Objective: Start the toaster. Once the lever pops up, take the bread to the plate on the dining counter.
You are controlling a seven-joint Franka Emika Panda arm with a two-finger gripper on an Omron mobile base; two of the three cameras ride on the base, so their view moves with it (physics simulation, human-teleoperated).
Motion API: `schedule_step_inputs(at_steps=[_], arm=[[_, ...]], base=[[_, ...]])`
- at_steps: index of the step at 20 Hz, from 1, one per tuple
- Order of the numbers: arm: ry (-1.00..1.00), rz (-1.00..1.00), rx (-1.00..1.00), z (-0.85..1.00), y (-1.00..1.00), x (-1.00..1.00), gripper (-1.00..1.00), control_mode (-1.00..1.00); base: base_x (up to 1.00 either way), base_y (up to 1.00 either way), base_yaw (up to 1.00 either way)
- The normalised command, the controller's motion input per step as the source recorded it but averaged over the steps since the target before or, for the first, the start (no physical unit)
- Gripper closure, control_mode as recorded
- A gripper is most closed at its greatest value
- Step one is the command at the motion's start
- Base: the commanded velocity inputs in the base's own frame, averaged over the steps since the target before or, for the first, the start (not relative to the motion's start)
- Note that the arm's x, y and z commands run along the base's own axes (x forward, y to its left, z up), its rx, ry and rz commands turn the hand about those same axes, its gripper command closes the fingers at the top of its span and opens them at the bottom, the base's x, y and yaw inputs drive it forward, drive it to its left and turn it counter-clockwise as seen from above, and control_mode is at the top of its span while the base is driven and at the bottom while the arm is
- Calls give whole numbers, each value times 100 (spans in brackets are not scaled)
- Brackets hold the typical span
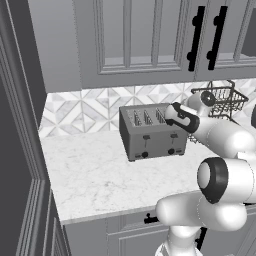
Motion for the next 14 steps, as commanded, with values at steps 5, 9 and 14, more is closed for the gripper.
schedule_step_inputs(at_steps=[5,9,14], arm=[[0,0,0,0,0,0,-100,-100],[0,0,0,0,0,0,-100,-100],[0,0,0,0,0,0,-100,-100]], base=[[0,0,0],[0,0,0],[0,0,0]])
